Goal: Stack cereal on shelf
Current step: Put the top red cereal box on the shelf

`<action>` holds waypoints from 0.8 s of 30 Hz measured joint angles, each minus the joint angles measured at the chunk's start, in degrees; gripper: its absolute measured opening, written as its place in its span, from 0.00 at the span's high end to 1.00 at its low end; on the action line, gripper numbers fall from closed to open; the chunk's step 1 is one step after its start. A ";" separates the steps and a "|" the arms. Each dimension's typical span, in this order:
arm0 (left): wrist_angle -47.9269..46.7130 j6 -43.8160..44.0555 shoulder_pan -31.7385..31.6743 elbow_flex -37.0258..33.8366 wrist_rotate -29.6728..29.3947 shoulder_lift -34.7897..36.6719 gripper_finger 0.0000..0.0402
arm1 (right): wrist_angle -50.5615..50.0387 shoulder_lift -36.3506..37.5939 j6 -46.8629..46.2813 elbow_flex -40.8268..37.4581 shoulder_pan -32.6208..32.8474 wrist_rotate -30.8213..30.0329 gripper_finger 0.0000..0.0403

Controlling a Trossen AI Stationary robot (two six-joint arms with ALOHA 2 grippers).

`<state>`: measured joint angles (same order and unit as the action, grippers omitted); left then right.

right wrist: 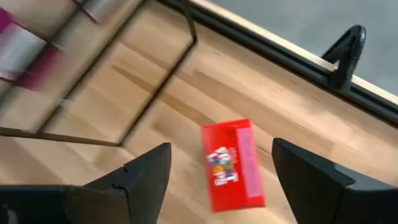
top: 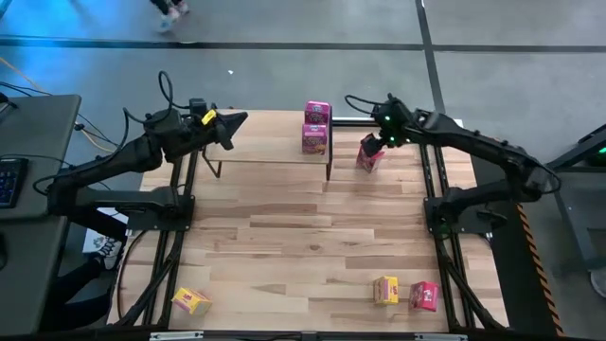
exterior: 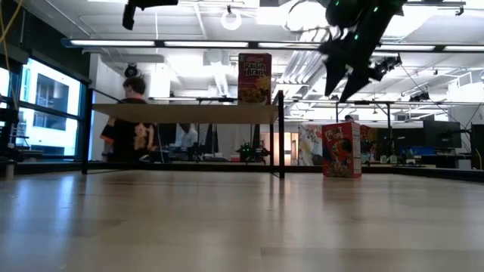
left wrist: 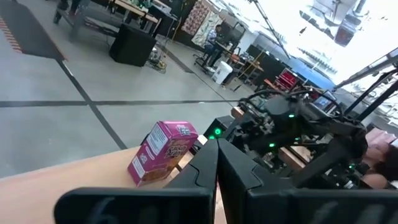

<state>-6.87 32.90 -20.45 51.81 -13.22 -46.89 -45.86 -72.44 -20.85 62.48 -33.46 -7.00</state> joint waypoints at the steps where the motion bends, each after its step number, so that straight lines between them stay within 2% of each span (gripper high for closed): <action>1: 0.01 0.07 0.00 0.00 0.35 -0.11 1.00 | -0.19 -1.19 0.68 0.00 -0.44 -0.56 0.31; 10: 0.04 2.45 0.00 0.00 1.00 -1.09 1.00 | -0.67 -8.86 3.55 0.00 -1.63 -2.74 0.28; 24: 0.15 2.40 0.00 0.00 1.10 -1.20 1.00 | -0.70 -16.70 4.86 0.00 -1.78 0.51 0.28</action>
<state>-6.72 35.29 -20.45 51.81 -12.12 -48.10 -46.57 -89.14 -15.99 62.48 -35.24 -6.49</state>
